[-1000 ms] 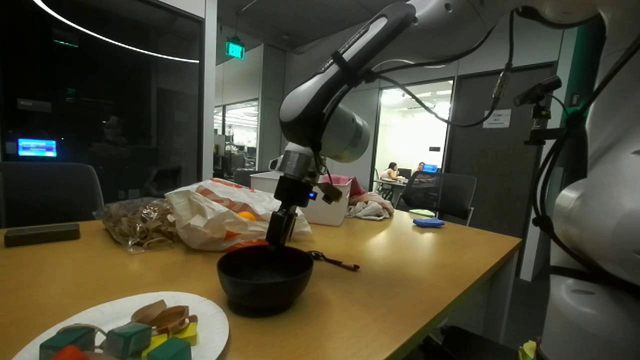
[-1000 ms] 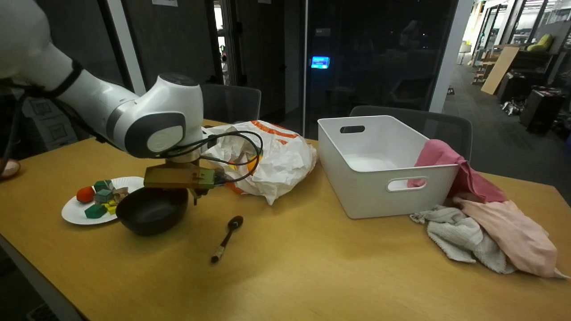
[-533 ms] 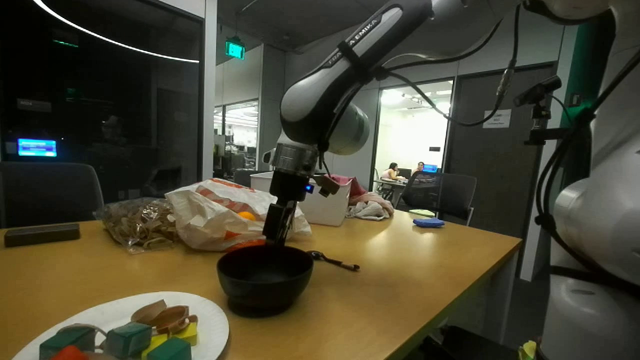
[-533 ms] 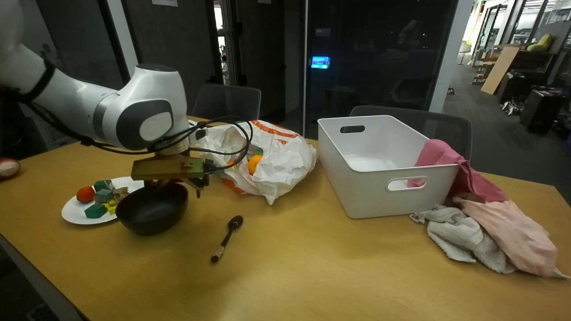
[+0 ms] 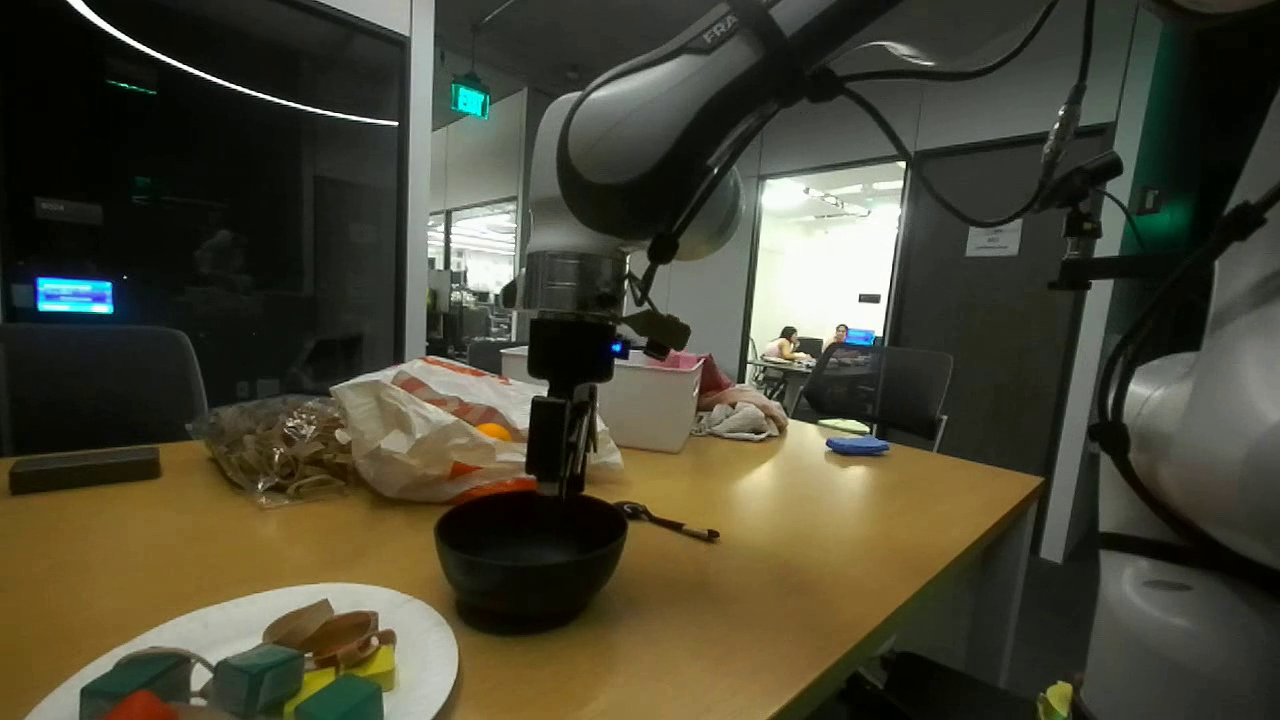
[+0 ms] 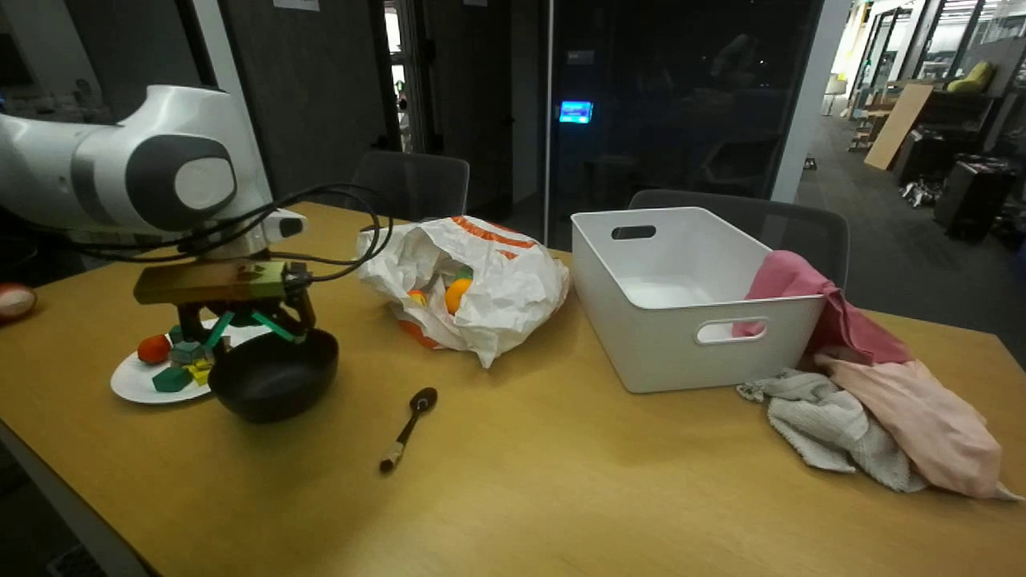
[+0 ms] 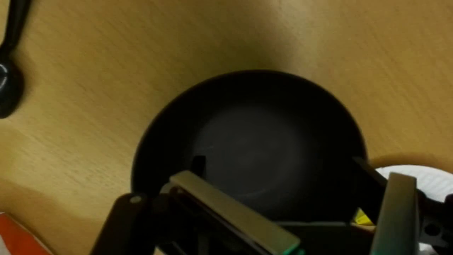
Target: Pour the contents of the black bowl onto the white plate
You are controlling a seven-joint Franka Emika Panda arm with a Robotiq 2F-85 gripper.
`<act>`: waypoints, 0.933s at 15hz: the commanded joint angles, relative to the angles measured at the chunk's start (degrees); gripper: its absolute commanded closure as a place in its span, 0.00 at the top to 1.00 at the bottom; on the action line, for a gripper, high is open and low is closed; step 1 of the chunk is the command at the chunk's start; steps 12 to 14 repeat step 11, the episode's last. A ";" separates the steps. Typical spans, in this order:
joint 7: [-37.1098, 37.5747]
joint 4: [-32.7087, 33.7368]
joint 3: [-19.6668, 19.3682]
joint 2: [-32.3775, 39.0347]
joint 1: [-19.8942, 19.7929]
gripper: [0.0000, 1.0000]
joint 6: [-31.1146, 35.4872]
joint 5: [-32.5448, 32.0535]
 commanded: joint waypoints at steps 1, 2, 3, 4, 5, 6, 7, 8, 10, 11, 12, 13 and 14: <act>3.37 0.77 1.84 -3.86 2.16 1.00 -5.67 0.46; 3.77 1.07 2.22 -4.42 2.74 1.00 -6.53 0.65; 3.87 1.35 2.44 -4.96 3.24 1.00 -7.19 1.03; 3.76 1.56 2.50 -5.49 3.70 1.00 -7.80 1.60; 3.22 0.90 2.14 -3.54 3.19 1.00 -5.74 0.38; 3.26 0.94 2.23 -3.84 3.47 1.00 -5.93 0.43; 3.26 0.82 2.23 -3.84 3.49 1.00 -5.93 0.43; 3.25 0.71 2.18 -3.66 3.44 1.00 -5.92 0.42; 3.23 0.70 2.08 -3.26 3.33 1.00 -5.91 0.42; 3.23 0.69 2.08 -3.23 3.33 1.00 -5.91 0.42; 3.23 0.69 2.08 -3.23 3.33 1.00 -5.91 0.42; 3.23 0.69 2.08 -3.23 3.33 1.00 -5.91 0.42; 3.23 0.69 2.08 -3.23 3.33 1.00 -5.91 0.42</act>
